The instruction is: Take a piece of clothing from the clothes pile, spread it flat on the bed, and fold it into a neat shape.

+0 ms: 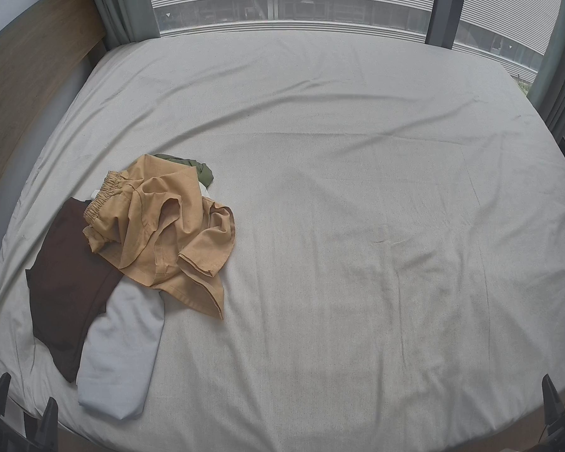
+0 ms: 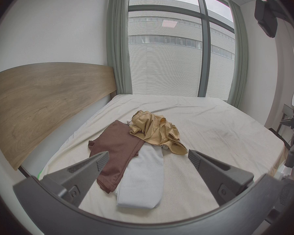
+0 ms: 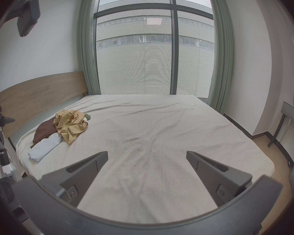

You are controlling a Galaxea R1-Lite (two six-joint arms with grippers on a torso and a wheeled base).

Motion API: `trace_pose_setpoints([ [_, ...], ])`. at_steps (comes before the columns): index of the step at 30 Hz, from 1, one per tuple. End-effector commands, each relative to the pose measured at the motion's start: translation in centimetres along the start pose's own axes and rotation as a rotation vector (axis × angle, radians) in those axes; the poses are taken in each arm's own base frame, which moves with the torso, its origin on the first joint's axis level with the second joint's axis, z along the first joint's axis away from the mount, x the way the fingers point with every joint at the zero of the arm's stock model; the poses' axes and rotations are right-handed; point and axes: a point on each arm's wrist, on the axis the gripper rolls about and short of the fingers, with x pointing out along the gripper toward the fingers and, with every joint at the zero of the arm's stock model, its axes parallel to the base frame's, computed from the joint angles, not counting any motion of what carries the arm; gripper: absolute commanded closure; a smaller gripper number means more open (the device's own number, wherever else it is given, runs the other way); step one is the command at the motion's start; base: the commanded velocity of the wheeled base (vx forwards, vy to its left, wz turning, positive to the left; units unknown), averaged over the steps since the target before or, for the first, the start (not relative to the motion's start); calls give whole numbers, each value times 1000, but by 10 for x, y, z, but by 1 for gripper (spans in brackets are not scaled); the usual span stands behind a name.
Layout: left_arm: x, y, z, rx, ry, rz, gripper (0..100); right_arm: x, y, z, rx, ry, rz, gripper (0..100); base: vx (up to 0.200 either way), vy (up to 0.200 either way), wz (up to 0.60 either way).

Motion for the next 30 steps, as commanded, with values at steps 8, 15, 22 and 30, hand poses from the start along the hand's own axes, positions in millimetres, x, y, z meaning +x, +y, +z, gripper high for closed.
trace_pose_setpoints([
  [8, 0, 0, -5, -6, 0, 3, 0, 0, 0, -5, -15, -2, 13, 0, 0, 0, 0],
  [15, 0, 0, -5, -1, -1, 2, 0, 8, -3, 99, 28, -206, 69, 0, 0, 0, 0],
  [22, 0, 0, -5, 13, 0, -5, 0, 39, 1, 89, 28, -13, 188, 0, 0, 0, 0],
  [30, 0, 0, -5, 7, -1, -3, 0, 64, 7, 99, 30, 39, 270, 0, 0, 0, 0],
])
